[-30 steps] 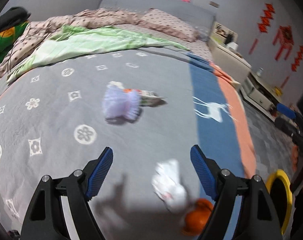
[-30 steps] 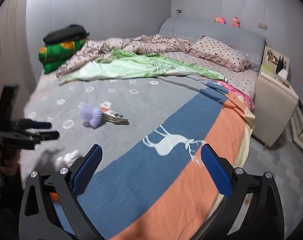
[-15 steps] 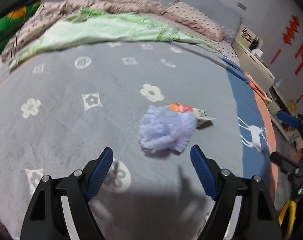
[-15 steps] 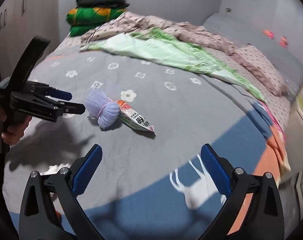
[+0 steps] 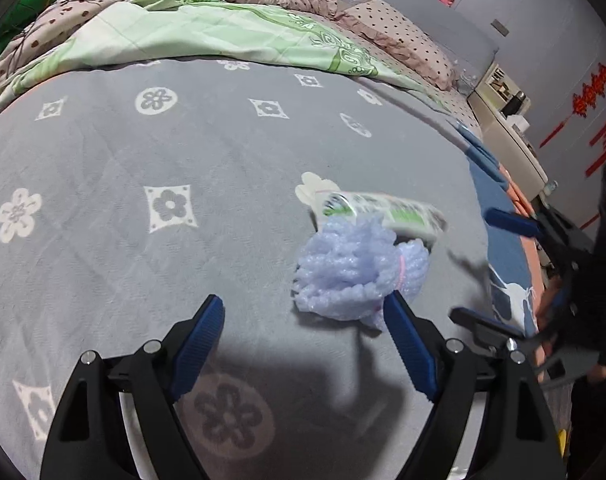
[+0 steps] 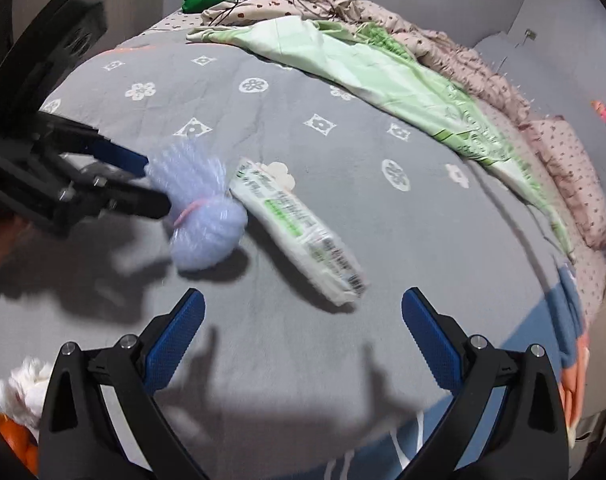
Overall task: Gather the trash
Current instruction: 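Grasp the lilac mesh ball with the left tool while the right tool grasps the snack wrapper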
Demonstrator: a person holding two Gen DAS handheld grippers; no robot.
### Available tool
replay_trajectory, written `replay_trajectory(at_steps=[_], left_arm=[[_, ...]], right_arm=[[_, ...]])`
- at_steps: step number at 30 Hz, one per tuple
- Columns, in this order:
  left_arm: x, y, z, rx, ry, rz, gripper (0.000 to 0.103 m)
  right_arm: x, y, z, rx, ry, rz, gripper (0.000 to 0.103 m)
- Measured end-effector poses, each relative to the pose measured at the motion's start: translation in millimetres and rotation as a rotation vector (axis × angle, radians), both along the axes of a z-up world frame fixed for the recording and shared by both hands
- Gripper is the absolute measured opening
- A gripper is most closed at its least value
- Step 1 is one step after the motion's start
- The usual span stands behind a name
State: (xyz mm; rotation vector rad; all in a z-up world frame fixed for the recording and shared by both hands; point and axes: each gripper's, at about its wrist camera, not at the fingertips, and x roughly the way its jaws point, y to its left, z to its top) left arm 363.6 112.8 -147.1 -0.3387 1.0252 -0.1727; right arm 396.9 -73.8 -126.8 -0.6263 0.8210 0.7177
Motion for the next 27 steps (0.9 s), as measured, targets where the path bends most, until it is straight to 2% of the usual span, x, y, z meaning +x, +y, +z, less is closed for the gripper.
replay_trajectory(at_steps=[13,17,19,20,21,22,23,25,26,27], left_arm=[[17,-2,-11,-0.033,-0.015,-0.030,0.076],[19,-3,-14,-0.038,-0.021,-0.037,0.074],[20,-4,-15,-0.033,-0.029,-0.046,0.072],[20,-4,-16,-0.032,-0.032,-0.050,0.069],[20,-3,-17,-0.035,-0.039,-0.052,0.068],[18,-2,-18,-0.040,-0.045,-0.050,0.068],[16,-1,-19,-0.044,-0.052,-0.048,0.066],[13,0,-18,-0.069,-0.066,-0.054,0.055],[10,0,-17,-0.089,-0.076,-0.061,0.048],[8,-2,-16,-0.087,-0.086,-0.066,0.045]], right_arm=[[53,27,-5,-0.079,-0.049,-0.011,0.094],[75,33,-10,-0.094,0.005,-0.004,0.094],[80,40,-19,-0.136,0.020,0.023,0.094],[83,43,-25,-0.160,0.031,0.034,0.086],[85,46,-28,-0.170,0.039,0.034,0.065],[88,48,-31,-0.176,0.047,0.025,0.057],[92,50,-33,-0.172,0.055,0.007,0.053],[93,54,-34,-0.165,0.063,0.000,0.053],[91,57,-36,-0.176,0.059,0.006,0.048],[90,59,-37,-0.183,0.061,0.008,0.043]])
